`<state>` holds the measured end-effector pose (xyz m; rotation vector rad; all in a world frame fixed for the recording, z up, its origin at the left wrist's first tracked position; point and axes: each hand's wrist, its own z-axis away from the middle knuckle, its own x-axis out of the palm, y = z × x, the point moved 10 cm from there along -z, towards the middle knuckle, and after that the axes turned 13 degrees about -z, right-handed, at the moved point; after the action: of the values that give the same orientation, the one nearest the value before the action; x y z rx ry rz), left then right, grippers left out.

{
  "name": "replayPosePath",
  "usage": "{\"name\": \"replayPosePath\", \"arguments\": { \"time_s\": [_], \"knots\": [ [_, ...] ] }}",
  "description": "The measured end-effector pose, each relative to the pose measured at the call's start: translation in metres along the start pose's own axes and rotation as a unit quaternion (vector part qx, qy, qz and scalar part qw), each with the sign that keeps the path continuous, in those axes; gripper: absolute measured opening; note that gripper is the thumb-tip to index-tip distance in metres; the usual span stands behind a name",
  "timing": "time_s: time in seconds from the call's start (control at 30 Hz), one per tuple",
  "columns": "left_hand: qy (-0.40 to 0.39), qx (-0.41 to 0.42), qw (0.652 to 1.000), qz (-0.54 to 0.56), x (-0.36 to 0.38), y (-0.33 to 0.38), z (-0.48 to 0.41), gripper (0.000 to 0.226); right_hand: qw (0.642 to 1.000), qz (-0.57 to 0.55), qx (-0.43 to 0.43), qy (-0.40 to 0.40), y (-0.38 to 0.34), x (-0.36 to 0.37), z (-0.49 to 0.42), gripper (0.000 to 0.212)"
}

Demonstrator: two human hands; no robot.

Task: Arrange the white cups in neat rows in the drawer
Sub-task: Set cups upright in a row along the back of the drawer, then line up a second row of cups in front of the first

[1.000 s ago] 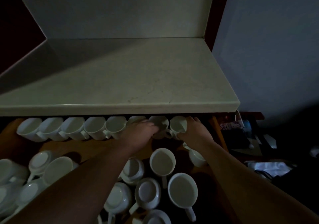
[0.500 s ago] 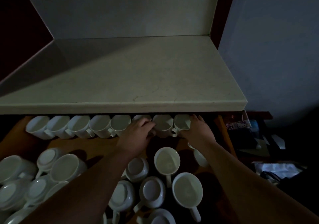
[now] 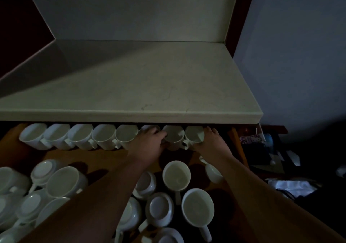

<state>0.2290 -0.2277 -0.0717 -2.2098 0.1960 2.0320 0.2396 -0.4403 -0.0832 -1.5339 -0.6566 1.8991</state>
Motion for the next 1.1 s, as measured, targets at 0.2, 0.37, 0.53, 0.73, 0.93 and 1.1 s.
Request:
{"name": "replayPosePath", "arguments": {
  "time_s": [0.2,0.37,0.53,0.73,0.93,1.1],
  "knots": [
    [-0.005,-0.016,0.999,0.031,-0.006,0.0,0.01,0.045,1.0,0.01,0.003,-0.004,-0.005,-0.005,0.007,0.062],
    [-0.014,-0.041,0.994,0.101,-0.027,-0.017,0.032,0.041,0.995,0.098,-0.037,-0.004,-0.027,-0.022,0.025,0.041],
    [0.018,-0.083,0.99,0.109,-0.065,-0.063,0.048,0.028,0.982,0.17,-0.077,-0.029,-0.081,-0.013,0.044,0.011],
    [0.035,-0.11,0.986,0.12,-0.093,-0.15,0.076,0.021,0.974,0.167,-0.127,-0.084,-0.161,0.062,0.053,0.032],
    [0.029,-0.088,0.988,0.124,-0.104,-0.26,0.124,0.017,0.981,0.138,-0.105,-0.086,-0.242,0.154,0.076,0.033],
    [0.047,-0.124,0.985,0.106,-0.097,-0.362,0.163,0.008,0.983,0.103,-0.103,-0.11,-0.302,0.246,0.1,0.034]
  ]
}}
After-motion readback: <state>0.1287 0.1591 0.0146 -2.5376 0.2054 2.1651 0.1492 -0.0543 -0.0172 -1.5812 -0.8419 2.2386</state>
